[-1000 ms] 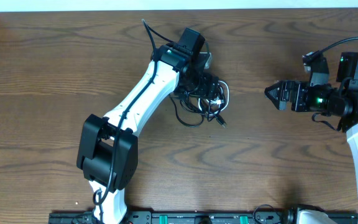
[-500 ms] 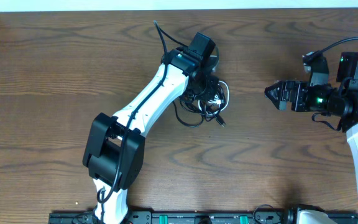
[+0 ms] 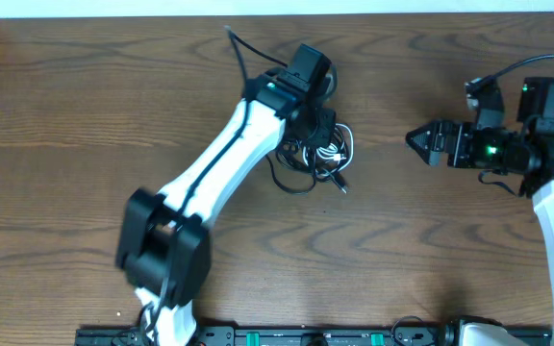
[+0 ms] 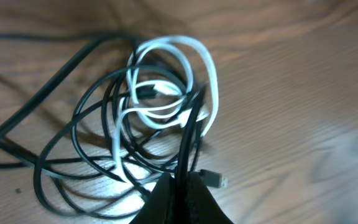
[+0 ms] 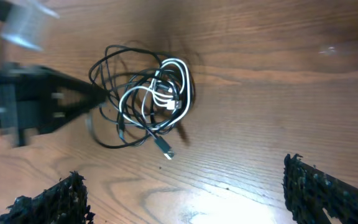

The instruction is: Untangle cables

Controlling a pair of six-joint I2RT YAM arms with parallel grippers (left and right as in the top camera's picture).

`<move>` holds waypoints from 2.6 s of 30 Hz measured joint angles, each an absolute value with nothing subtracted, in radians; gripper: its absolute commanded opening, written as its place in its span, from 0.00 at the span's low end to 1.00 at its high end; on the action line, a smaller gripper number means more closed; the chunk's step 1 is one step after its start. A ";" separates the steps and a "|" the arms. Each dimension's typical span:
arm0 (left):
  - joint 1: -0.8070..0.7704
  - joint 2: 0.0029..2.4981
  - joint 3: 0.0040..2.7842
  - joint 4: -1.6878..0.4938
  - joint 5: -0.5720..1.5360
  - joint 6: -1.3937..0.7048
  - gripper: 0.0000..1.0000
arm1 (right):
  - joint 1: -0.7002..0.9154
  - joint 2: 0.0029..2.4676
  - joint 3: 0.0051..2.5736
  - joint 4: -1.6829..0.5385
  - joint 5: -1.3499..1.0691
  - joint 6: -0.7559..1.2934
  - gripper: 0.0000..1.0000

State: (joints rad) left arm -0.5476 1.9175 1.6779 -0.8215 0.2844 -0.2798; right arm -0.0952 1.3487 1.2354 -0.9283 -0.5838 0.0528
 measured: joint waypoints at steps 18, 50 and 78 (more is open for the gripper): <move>-0.547 1.639 1.684 -0.810 0.372 -0.499 0.08 | 0.161 1.607 1.235 -0.616 -0.664 0.229 0.80; -0.351 1.641 1.684 -0.912 0.182 -0.493 0.08 | 0.310 1.853 1.235 -0.499 -0.530 0.547 0.02; -0.332 1.641 1.647 -0.896 0.553 -0.097 0.29 | 0.313 1.555 1.673 -1.000 -0.317 0.456 0.02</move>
State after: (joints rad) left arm -0.3321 1.6409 1.6470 -0.8963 0.5526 -0.0975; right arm 0.3126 1.5547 1.6726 -0.9997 -0.3172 0.4557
